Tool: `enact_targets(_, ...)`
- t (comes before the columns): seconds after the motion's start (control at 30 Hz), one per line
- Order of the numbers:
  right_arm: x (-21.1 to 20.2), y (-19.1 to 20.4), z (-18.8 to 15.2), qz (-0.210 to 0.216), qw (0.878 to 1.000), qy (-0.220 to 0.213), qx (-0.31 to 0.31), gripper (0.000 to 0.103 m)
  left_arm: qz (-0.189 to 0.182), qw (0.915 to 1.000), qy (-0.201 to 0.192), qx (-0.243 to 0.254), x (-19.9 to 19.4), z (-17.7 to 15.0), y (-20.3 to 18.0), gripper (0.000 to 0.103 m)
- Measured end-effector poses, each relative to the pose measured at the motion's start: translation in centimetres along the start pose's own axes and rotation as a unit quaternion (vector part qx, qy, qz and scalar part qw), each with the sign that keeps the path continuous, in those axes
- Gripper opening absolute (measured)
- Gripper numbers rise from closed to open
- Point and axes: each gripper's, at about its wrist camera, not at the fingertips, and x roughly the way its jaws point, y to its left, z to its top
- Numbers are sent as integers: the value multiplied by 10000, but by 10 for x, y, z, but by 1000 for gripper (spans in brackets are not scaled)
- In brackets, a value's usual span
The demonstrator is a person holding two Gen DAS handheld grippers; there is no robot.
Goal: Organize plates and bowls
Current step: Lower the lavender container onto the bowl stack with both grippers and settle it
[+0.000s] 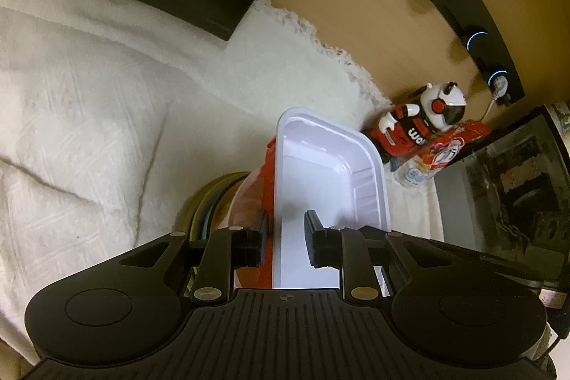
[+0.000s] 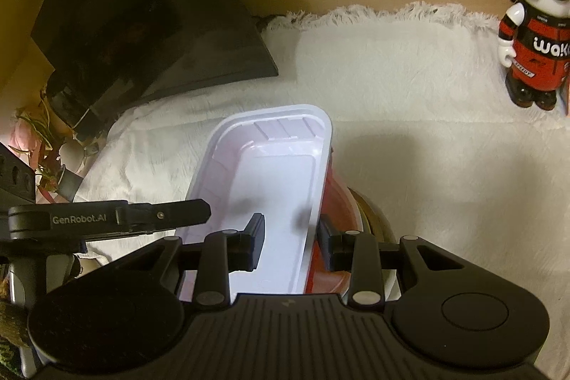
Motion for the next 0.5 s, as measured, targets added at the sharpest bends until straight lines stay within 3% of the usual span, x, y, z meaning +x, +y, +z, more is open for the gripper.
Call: enact_targets(0.5, 3, -6, -5, -95, 9997, 117, 176, 33, -111, 9999, 62, -64, 3, 0, 5, 23)
